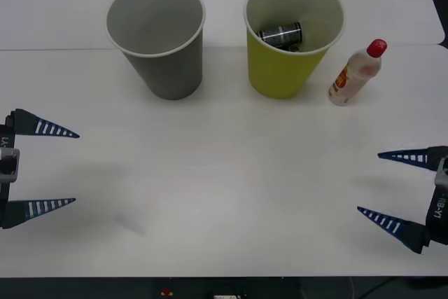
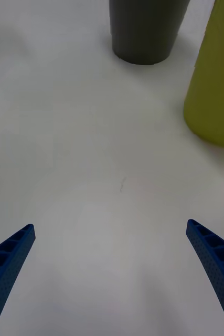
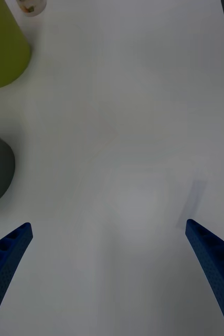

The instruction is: Put the can into the green bin and the plastic bottle into the gray bin

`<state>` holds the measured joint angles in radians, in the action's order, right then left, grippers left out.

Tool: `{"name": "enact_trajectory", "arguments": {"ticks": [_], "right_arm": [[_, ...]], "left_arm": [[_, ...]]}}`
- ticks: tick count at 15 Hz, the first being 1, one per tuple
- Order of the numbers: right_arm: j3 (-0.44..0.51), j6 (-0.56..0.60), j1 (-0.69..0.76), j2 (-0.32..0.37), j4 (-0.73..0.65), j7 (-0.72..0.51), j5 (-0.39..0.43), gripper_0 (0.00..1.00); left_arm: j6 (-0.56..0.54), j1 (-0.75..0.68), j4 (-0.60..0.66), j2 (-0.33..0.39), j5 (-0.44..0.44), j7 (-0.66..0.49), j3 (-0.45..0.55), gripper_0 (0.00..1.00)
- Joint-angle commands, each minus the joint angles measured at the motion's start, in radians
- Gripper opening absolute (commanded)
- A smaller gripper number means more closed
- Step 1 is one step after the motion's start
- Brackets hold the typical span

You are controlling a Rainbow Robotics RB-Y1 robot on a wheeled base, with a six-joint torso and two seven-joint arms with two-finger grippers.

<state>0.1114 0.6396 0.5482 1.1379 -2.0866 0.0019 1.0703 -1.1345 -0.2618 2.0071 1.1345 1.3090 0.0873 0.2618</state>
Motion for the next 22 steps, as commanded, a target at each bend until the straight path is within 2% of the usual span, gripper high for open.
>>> {"name": "enact_trajectory", "arguments": {"ticks": [1,6,12,17,22], "right_arm": [[-0.022,-0.058,0.009,-0.023,0.0,0.003,-0.01,1.0],[-0.119,-0.233,0.012,-0.023,-0.001,0.006,-0.099,1.0],[-0.211,-0.469,0.012,-0.035,-0.018,0.004,-0.265,1.0],[-0.211,-0.587,-0.008,-0.107,-0.02,-0.028,-0.314,1.0],[-0.21,-0.655,-0.024,-0.161,-0.018,-0.214,-0.305,1.0]], "left_arm": [[0.0,0.0,0.0,0.0,0.0,0.0,0.0,1.0],[0.0,0.0,0.0,0.0,0.0,0.0,0.0,1.0],[0.0,0.0,0.0,0.0,0.0,0.0,0.0,1.0],[0.0,0.0,0.0,0.0,0.0,0.0,0.0,1.0],[0.0,0.0,0.0,0.0,0.0,0.0,0.0,1.0]]}}
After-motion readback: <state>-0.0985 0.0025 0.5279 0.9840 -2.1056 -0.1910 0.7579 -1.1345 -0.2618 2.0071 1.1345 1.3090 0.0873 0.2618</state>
